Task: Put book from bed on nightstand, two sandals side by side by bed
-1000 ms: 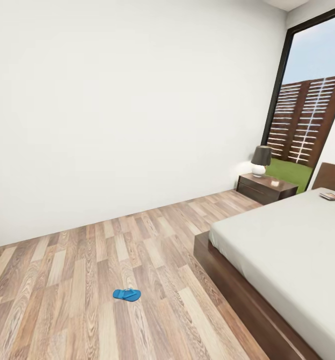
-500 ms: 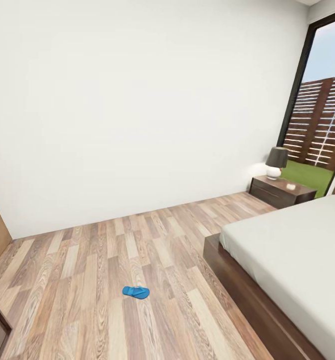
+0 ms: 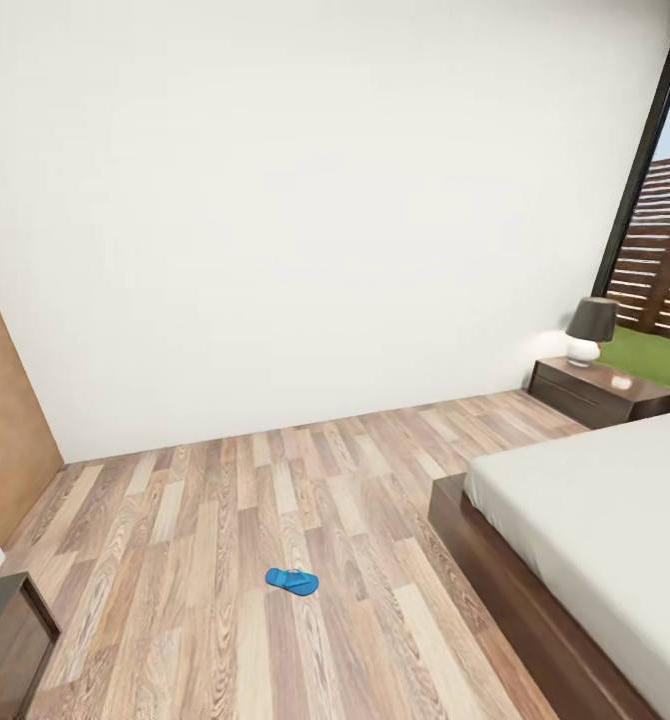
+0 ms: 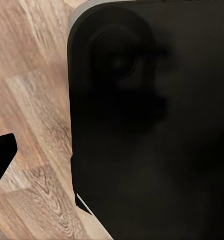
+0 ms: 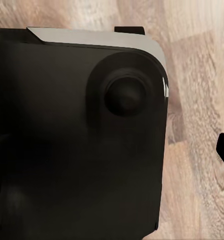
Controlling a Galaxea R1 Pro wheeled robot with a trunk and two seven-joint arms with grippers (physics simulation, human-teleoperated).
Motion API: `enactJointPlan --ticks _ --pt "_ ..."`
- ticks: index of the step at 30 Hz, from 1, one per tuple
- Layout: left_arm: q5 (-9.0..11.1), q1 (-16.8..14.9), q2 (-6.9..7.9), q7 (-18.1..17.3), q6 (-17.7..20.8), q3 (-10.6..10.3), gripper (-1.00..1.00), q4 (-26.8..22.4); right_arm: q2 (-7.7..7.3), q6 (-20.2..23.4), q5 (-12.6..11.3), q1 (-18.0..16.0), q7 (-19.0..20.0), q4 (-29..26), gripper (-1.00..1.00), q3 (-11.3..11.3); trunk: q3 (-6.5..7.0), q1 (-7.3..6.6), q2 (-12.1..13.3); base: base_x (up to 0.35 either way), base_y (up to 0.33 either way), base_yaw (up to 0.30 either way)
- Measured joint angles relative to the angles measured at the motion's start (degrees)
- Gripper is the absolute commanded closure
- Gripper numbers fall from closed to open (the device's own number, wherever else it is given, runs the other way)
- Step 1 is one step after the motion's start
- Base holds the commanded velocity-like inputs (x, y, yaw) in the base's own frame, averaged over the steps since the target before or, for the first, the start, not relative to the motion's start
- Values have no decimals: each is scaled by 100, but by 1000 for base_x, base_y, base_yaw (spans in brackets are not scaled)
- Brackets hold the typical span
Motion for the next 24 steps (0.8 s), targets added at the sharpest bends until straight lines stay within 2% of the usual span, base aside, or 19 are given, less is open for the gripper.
enactJointPlan --ticks 24 --pt "1 2 1 -6 -69 205 -100 -14 0 0 0 0 0 0 -100 0 0 -1 0 129 0 177"
